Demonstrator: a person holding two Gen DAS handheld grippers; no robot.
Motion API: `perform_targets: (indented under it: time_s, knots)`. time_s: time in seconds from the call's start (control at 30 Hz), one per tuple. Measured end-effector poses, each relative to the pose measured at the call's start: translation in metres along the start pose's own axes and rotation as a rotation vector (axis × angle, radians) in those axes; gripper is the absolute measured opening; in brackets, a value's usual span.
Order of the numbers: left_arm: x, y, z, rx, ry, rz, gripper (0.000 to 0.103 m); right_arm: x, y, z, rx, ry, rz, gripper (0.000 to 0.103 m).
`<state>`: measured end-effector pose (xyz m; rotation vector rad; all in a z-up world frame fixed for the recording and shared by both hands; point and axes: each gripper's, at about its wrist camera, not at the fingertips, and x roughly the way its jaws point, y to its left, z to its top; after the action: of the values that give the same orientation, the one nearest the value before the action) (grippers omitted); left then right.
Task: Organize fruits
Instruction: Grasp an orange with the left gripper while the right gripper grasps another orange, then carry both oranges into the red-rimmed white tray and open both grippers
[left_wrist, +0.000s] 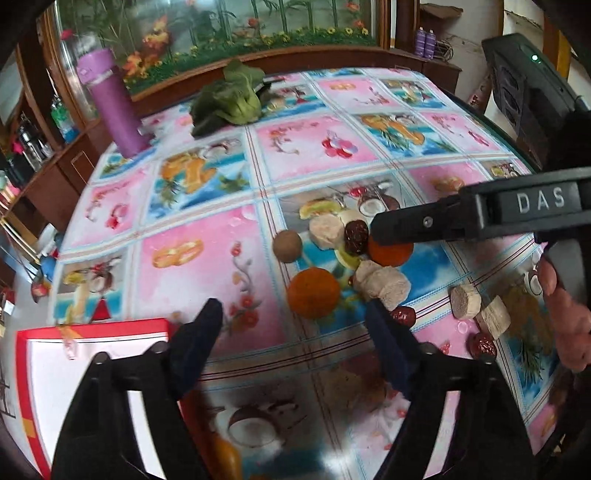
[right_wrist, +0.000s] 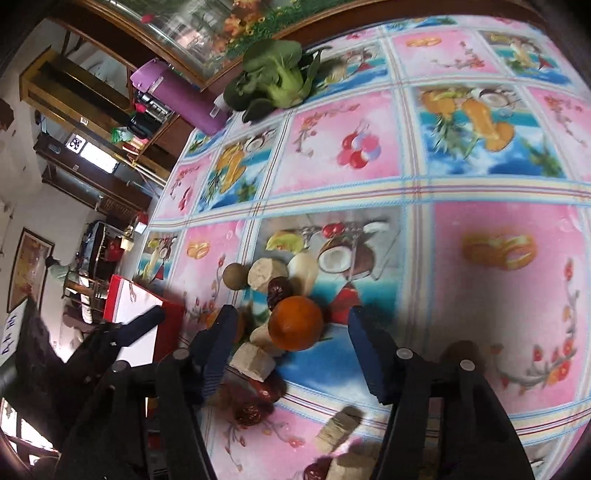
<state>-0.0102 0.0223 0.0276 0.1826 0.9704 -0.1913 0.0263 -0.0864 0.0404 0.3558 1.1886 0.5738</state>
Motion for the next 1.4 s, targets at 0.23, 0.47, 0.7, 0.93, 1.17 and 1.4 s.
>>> perform_targets:
  time_s: [0.23, 0.47, 0.7, 0.93, 1.17, 1.4]
  knots:
    - [0.020, 0.008, 0.004, -0.056, 0.038, -0.054, 0.057, 0.008, 0.009, -0.005, -0.056, -0.001, -0.046, 0.047]
    - [0.025, 0.009, 0.006, -0.105, 0.027, -0.120, 0.041, 0.012, 0.016, -0.010, -0.118, -0.010, -0.118, 0.032]
    - [0.018, 0.013, 0.003, -0.163, 0.002, -0.134, 0.034, 0.010, 0.028, -0.017, -0.163, -0.026, -0.160, 0.032]
    - [-0.042, 0.032, -0.016, -0.218, -0.102, -0.056, 0.034, -0.019, 0.074, -0.037, -0.252, -0.133, -0.124, 0.032]
    - [-0.106, 0.085, -0.066, -0.330, -0.172, 0.090, 0.034, -0.007, 0.154, -0.071, -0.386, -0.143, -0.008, 0.032]
    - [-0.131, 0.148, -0.133, -0.460, -0.151, 0.200, 0.034, 0.037, 0.200, -0.100, -0.461, -0.088, 0.051, 0.032]
